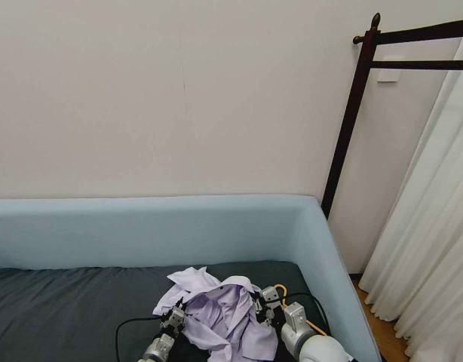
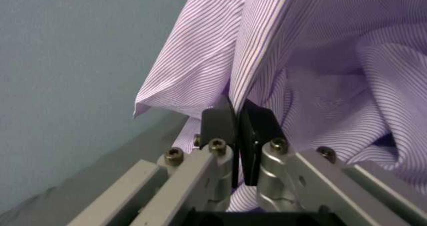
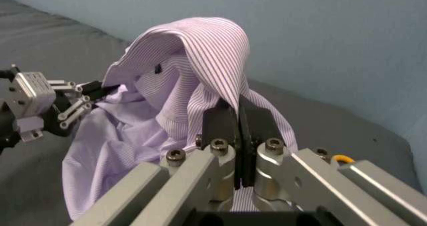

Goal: Pick up the clothes from the sofa and hang them on the clothes hanger.

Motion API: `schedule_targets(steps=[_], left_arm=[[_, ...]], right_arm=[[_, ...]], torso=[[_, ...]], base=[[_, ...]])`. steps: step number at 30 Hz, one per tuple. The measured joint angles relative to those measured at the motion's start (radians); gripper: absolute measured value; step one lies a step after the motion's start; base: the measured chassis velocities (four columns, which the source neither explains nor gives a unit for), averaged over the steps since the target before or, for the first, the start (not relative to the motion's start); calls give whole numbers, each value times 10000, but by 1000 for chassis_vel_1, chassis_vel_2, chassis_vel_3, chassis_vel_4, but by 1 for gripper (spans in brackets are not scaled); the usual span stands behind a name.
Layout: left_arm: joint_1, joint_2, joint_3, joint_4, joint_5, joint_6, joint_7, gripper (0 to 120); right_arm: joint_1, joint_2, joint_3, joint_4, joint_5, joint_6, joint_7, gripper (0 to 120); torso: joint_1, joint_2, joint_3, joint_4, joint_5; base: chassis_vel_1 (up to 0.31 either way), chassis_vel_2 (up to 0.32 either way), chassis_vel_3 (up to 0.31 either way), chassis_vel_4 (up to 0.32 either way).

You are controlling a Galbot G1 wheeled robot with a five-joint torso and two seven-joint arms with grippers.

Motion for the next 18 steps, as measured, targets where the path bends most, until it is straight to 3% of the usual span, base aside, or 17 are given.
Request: schedule_targets(steps=[3,4,6,7,11,12,15,16,18], left_arm=[[288,509,155,-1259,-431,517,1,0],[288,509,155,-1259,-431,517,1,0],[643,1124,312,-2719,-1248,1370,-39,0],[643,1124,312,-2719,-1248,1370,-39,0],[1101,2952,450,-6593,-3570,3602,-493,0],[1101,2952,450,-6593,-3570,3602,-493,0],[869,4064,518,-8807,-4923,5007,-907,0],[869,4064,518,-8807,-4923,5007,-907,0],[368,4637,636,-9898,-5716,5883,-1221,0]], right_arm=[[41,-85,100,4,4,-4,-8,0],[41,-85,100,4,4,-4,-8,0],[228,-175,170,5,36,-92,35,0],[228,-175,170,5,36,-92,35,0],[947,-547,302,267,507,-419,212,0],[947,-547,302,267,507,-419,212,0],[1830,-920,314,533,1074,-743,385,0],[1830,-920,314,533,1074,-743,385,0],[2484,-1175,225,559,1447,-868,472,0]], torso=[[1,0,0,-3,0],[1,0,0,-3,0],[0,0,1,1,-2],[0,0,1,1,-2],[0,0,0,2,0],[0,0,0,2,0],[0,1,-1,2,0],[0,1,-1,2,0],[0,1,-1,1,0]], base=[[0,0,0,0],[0,0,0,0],[0,0,0,0],[0,0,0,0],[0,0,0,0],[0,0,0,0],[0,0,0,0],[0,0,0,0],[0,0,0,0]])
